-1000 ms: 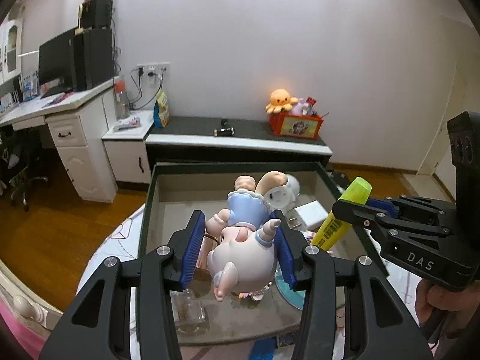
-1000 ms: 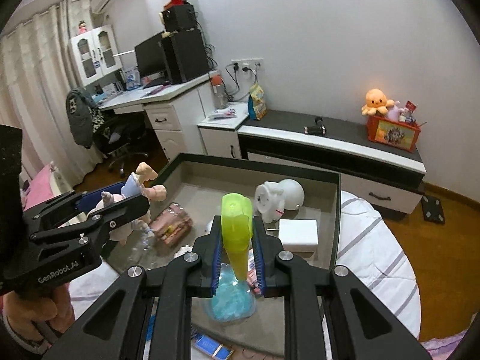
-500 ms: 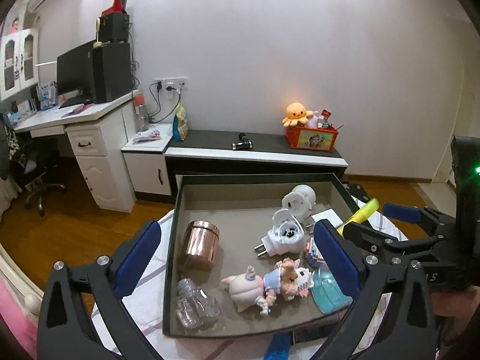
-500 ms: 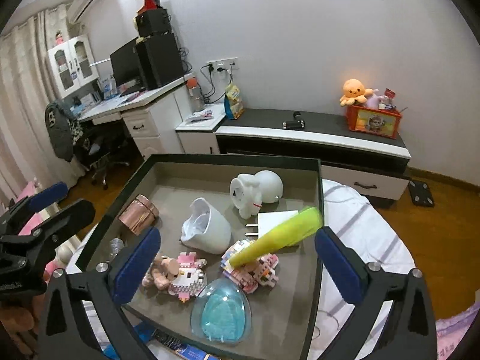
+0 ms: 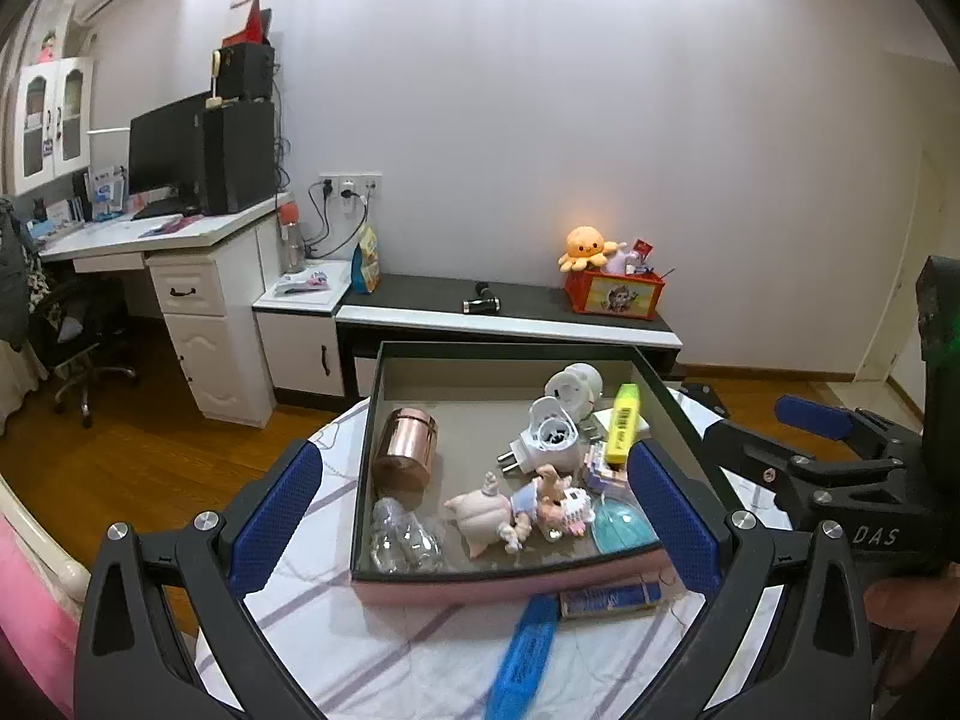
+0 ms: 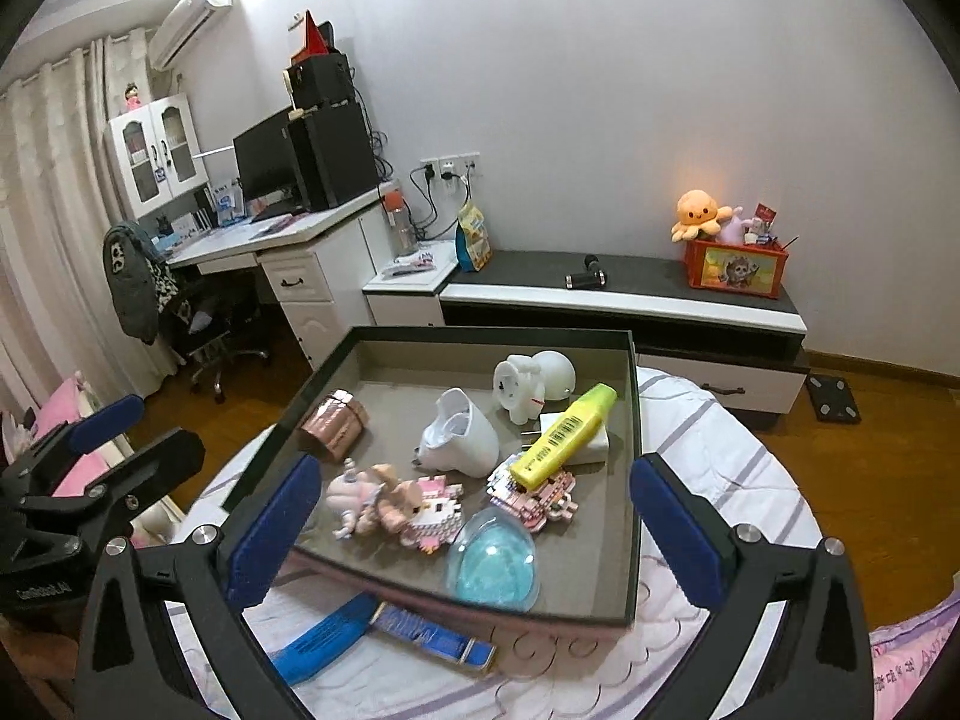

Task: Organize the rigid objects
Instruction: 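Withdraw both open tools from the box back over the remaining items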

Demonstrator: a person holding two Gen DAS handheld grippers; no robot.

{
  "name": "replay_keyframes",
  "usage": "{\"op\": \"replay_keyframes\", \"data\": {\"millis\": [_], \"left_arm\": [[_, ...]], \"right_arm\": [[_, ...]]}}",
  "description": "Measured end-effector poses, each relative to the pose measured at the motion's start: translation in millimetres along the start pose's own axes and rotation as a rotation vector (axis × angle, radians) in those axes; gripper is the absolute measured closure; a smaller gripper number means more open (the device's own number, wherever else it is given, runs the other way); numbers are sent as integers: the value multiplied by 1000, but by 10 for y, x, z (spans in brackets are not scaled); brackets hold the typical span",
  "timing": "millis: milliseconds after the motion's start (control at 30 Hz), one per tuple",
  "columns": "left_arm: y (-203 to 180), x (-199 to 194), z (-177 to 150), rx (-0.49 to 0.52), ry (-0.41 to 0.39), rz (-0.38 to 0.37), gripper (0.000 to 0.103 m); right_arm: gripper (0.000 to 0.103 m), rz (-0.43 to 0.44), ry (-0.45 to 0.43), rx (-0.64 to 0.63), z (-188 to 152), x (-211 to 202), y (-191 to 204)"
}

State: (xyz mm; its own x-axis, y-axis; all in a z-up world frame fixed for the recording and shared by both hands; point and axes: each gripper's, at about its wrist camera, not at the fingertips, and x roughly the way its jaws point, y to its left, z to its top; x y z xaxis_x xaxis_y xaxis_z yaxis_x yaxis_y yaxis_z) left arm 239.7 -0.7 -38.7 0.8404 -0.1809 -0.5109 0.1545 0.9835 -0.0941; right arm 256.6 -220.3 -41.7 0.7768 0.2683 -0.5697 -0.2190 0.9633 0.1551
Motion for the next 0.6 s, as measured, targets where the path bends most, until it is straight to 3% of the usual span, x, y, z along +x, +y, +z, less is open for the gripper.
{"op": "replay_keyframes", "data": {"millis": [600], "left_arm": [[-78,-726,-450,-11,-10,1,0]], "right_arm": [[0,-18,-84,18,-423,-940,101]]}}
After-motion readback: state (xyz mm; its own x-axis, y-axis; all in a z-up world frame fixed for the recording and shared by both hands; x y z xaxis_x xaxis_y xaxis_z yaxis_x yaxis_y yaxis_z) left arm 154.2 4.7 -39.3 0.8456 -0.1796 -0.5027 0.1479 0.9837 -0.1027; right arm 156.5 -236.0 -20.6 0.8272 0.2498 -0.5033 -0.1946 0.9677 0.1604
